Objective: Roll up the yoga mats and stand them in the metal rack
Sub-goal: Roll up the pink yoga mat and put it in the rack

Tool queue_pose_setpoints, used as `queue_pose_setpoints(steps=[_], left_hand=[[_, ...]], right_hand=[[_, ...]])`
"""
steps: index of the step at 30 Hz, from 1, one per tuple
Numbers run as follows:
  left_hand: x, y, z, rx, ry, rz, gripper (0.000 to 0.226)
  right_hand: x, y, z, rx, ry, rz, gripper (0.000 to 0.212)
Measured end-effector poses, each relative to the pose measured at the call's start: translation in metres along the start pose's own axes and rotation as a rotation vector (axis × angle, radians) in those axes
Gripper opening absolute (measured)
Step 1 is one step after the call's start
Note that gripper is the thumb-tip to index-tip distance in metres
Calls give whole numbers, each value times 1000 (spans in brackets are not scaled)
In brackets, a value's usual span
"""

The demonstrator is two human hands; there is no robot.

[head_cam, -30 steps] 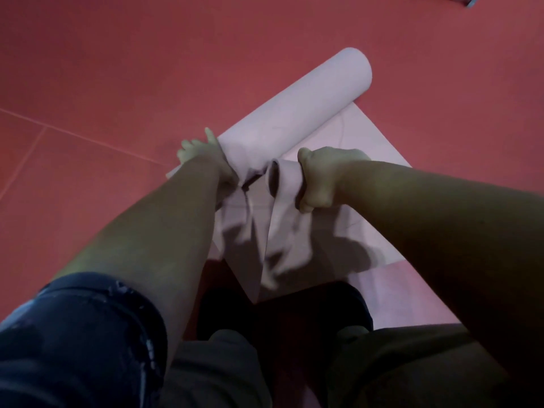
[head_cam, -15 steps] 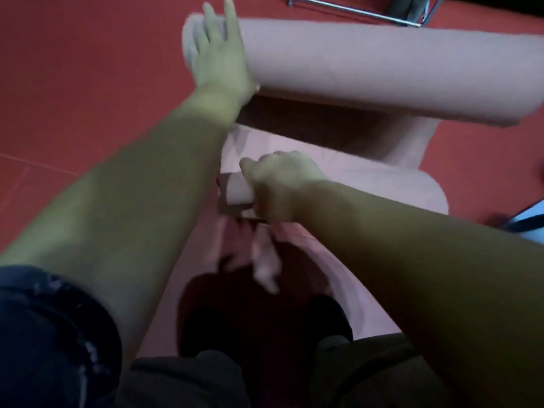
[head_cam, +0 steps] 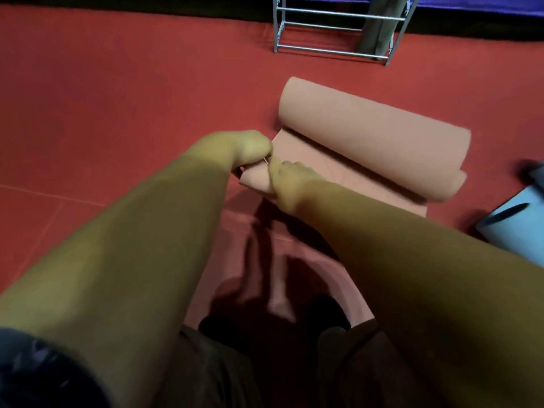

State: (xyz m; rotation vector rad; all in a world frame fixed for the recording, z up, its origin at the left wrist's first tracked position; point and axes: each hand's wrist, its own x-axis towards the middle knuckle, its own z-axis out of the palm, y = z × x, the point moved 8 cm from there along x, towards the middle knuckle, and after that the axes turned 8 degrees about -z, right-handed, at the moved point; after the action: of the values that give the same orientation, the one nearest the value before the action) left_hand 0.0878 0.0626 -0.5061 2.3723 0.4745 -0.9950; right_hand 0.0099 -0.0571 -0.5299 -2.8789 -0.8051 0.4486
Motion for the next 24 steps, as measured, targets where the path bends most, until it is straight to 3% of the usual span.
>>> queue_pose_setpoints(steps=[2, 4, 7, 9, 12, 14, 18, 21, 24], left_hand=[[-47, -6, 35, -97, -85, -10, 24], [-60, -9, 50, -152, -117, -4, 41], [-84, 8, 59, 2, -173, 83, 58], [-105, 14, 73, 172, -178, 162, 45], [-128, 31, 73, 231, -113, 254, 16], [-138, 35, 71, 206, -56, 284, 18], [-154, 26, 55, 22, 11, 321, 39], [-170, 15, 56, -95, -2, 311, 43], [-192, 23, 55, 72, 146, 319, 35]], right_hand=[[-13, 4, 0, 102, -1, 32, 62], [-31, 7, -8, 147, -3, 54, 51], [-55, 19, -23, 150, -37, 81, 31], [-71, 26, -29, 182, -90, 111, 36], [-89, 38, -41, 167, -137, 135, 40], [-97, 43, -50, 175, -118, 113, 40], [-121, 62, -57, 274, -158, 101, 76], [-145, 79, -60, 255, -272, 121, 54], [-154, 76, -81, 105, -201, 131, 48]])
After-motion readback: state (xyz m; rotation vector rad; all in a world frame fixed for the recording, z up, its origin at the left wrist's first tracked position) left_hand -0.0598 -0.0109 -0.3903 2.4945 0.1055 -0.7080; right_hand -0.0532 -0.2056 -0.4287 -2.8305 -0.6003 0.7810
